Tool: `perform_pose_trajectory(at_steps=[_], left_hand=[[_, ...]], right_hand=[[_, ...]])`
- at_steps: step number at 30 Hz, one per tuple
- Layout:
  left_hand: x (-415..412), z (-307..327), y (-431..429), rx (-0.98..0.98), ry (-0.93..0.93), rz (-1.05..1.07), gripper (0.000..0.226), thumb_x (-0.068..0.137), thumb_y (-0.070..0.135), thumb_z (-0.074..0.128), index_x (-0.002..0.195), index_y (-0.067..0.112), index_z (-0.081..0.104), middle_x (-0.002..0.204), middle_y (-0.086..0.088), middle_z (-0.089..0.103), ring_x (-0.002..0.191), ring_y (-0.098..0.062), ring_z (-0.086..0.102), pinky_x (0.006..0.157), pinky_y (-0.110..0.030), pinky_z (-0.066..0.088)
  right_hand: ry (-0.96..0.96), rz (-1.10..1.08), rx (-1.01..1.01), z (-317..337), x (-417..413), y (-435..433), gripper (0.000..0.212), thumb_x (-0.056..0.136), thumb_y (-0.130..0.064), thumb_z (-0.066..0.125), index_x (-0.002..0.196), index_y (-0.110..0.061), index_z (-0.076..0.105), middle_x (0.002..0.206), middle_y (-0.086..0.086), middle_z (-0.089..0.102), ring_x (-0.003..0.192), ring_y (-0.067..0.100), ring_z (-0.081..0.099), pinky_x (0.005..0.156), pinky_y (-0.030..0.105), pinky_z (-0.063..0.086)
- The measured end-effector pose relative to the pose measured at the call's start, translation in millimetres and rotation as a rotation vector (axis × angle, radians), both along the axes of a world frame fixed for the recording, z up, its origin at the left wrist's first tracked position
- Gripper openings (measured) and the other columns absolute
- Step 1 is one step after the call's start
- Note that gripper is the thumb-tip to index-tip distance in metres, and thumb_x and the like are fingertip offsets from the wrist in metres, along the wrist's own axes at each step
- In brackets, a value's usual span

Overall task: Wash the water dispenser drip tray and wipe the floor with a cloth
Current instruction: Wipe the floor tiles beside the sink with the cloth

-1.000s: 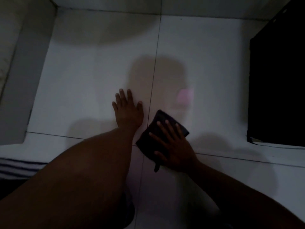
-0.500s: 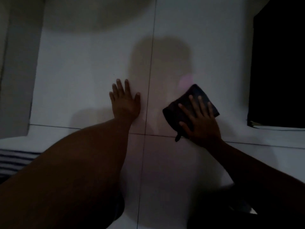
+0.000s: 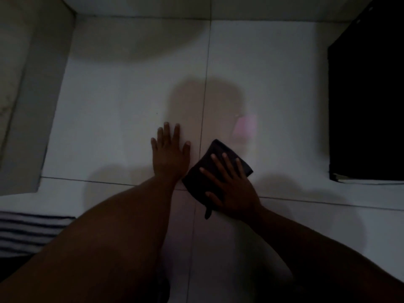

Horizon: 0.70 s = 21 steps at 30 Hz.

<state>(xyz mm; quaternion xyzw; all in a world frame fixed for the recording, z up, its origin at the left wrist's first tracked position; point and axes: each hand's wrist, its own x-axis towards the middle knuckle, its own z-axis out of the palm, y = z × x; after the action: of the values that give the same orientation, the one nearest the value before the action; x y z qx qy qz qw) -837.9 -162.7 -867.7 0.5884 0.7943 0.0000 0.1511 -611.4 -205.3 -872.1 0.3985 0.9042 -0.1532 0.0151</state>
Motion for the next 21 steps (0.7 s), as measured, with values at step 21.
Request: perform_pose_trajectory(at_steps=[21], left_hand=[[-36,-1,64,0.204,-0.104,0.019,0.063,0.100,0.047,0.026,0.154,0.016,0.021,0.163,-0.009,0.014,0.151,-0.025,0.008,0.121,-0.048,0.008]], right_hand=[[0.041,0.070,0.047,-21,-135,203,0.070,0.090,-0.064,0.021,0.154,-0.036,0.025,0.165,0.005,0.012,0.152,0.036,0.005,0.120,0.059,0.002]])
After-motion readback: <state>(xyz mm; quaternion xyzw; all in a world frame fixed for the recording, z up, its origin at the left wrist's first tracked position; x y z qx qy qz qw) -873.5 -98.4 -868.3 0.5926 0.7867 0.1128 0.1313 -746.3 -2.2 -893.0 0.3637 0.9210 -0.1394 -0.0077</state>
